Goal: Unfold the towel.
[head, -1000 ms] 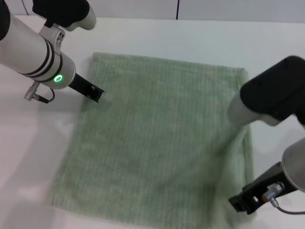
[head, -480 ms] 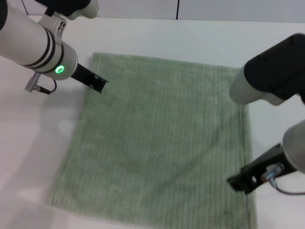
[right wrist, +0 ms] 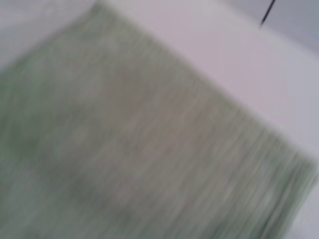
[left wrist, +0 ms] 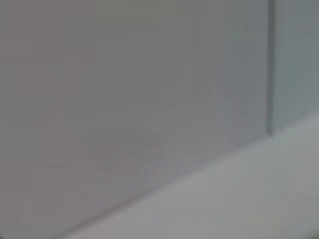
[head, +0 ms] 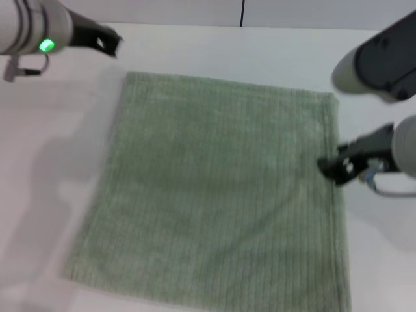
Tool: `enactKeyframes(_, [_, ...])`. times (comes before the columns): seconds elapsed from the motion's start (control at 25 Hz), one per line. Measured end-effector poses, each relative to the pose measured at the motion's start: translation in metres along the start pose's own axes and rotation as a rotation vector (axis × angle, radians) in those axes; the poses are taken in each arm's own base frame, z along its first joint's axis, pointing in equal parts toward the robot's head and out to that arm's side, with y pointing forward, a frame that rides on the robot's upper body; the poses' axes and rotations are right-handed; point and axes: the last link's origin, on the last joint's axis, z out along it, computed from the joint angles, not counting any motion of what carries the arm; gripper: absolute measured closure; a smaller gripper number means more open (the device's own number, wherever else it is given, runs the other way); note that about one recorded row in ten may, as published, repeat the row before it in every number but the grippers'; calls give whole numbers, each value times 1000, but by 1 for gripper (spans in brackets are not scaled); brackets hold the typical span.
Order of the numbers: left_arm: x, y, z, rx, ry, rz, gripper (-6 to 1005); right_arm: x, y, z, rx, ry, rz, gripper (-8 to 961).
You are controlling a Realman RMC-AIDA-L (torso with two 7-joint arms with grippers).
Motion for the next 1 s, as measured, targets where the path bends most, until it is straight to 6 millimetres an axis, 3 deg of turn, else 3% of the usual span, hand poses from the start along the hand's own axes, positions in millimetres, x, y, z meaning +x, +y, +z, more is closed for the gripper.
enactKeyframes(0.08, [1,-14,-15,57,92,-25,921,-5,-21,4,42,-144,45,626])
enactKeyframes(0.12, [1,-14,-15,57,92,-25,921,-5,-21,4,42,-144,45,626])
enactKeyframes(0.16, [-8,-31,-28,143,197,-54,921,-3,-31,7,69,-207,65,625])
enactKeyframes(0.28, [-17,-43,-39,218,313,-80,920,-1,-57,10,160,-388,85,623])
enactKeyframes(0.44, [-39,-55,-63,360,574,-129,754,5,-83,14,297,-634,105,619])
enactKeyframes(0.48, [-56,-55,-71,420,705,-160,712,13,-92,22,358,-762,135,619])
enactKeyframes(0.52, [-56,-55,-71,420,705,-160,670,13,-92,22,358,-762,135,618])
enactKeyframes(0.64, [-92,-54,-75,502,851,-198,546,36,-99,41,432,-954,175,616])
enactKeyframes(0.68, [-114,-54,-75,540,912,-211,504,62,-98,63,473,-1037,148,615])
enactKeyframes(0.72, [-114,-54,-75,540,912,-211,486,62,-98,63,473,-1037,148,614])
enactKeyframes(0.76, [-125,-53,-73,551,925,-218,468,82,-100,74,515,-1125,108,613])
enactKeyframes(0.84, [-149,-51,-64,558,932,-236,432,92,-102,74,547,-1190,98,612])
enactKeyframes(0.88, [-174,-49,-53,560,925,-257,414,105,-107,69,589,-1289,120,611])
enactKeyframes(0.96, [-174,-49,-53,560,925,-257,379,115,-111,64,613,-1330,152,609])
enactKeyframes(1.0, [-194,-48,-47,568,914,-278,361,126,-116,60,622,-1362,200,609])
